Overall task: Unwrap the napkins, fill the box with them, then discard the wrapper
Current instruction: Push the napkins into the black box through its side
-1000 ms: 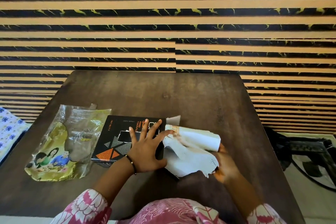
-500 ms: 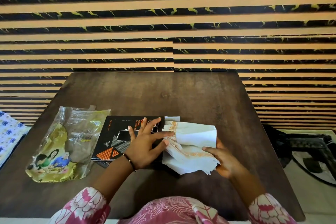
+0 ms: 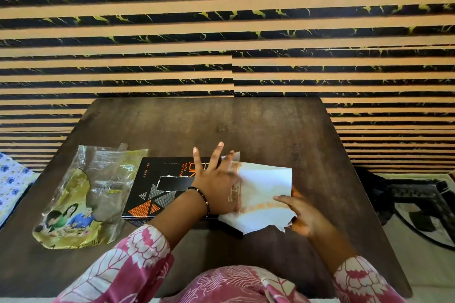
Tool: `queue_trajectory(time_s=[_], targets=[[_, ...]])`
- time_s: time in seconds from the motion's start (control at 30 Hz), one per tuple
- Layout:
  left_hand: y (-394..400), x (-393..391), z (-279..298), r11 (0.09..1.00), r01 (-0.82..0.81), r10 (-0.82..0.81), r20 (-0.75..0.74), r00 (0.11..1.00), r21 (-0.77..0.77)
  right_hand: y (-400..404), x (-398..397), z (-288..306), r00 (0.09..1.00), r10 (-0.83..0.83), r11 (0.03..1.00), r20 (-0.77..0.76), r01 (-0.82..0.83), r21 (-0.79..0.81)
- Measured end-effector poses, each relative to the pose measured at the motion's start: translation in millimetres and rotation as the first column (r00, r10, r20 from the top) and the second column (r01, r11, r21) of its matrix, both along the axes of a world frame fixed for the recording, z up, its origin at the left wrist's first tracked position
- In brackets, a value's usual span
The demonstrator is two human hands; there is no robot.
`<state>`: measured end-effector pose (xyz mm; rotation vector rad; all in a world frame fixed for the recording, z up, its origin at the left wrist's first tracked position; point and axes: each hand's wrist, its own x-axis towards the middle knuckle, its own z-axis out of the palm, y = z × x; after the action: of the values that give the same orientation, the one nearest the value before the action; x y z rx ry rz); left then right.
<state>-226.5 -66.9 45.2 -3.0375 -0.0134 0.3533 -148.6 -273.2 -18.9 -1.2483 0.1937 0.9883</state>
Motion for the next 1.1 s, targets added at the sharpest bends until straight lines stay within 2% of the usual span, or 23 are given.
queue_trajectory(time_s=[0.1, 0.2, 0.3, 0.37, 0.43, 0.57, 0.73, 0.97, 1.1], targets=[[2, 1, -5, 0.995, -0.02, 0.034, -0.136, 0.99, 0.099, 0, 1, -3, 1.0, 0.016, 1.0, -0.01, -0.016, -0.009], [4, 5, -3, 0.996, -0.042, 0.058, -0.209, 0.976, 0.08, -3, 0, -2, 0.999, 0.036, 0.999, -0.028, -0.036, 0.007], [9, 4, 5, 0.995, -0.08, 0.074, -0.098, 0.992, -0.059, -4, -2, -2, 0.999, 0.025, 0.999, -0.03, -0.024, 0.041], [21, -3, 4, 0.971, -0.146, 0.156, 0.041, 0.987, -0.187, -4, -5, 1, 1.0, 0.015, 0.999, -0.002, -0.014, 0.05], [33, -15, -6, 0.942, -0.232, 0.264, 0.107, 0.959, -0.242, -2, -9, 5, 0.998, 0.027, 0.999, 0.05, -0.028, 0.028], [39, -29, -29, 0.934, -0.304, 0.332, 0.137, 0.933, -0.19, 5, -13, 11, 0.993, 0.072, 0.997, 0.096, -0.072, -0.011], [38, -27, -33, 0.939, -0.281, 0.315, 0.172, 0.933, -0.199, 10, -11, 16, 0.999, 0.006, 0.999, -0.034, -0.005, 0.033], [35, -31, -33, 0.948, -0.275, 0.3, 0.162, 0.94, -0.161, 10, 1, 20, 0.99, 0.144, 0.99, 0.014, -0.144, -0.004], [35, -33, -36, 0.945, -0.273, 0.305, 0.186, 0.934, -0.18, 17, 3, 13, 0.997, 0.071, 0.997, -0.021, -0.071, 0.028]])
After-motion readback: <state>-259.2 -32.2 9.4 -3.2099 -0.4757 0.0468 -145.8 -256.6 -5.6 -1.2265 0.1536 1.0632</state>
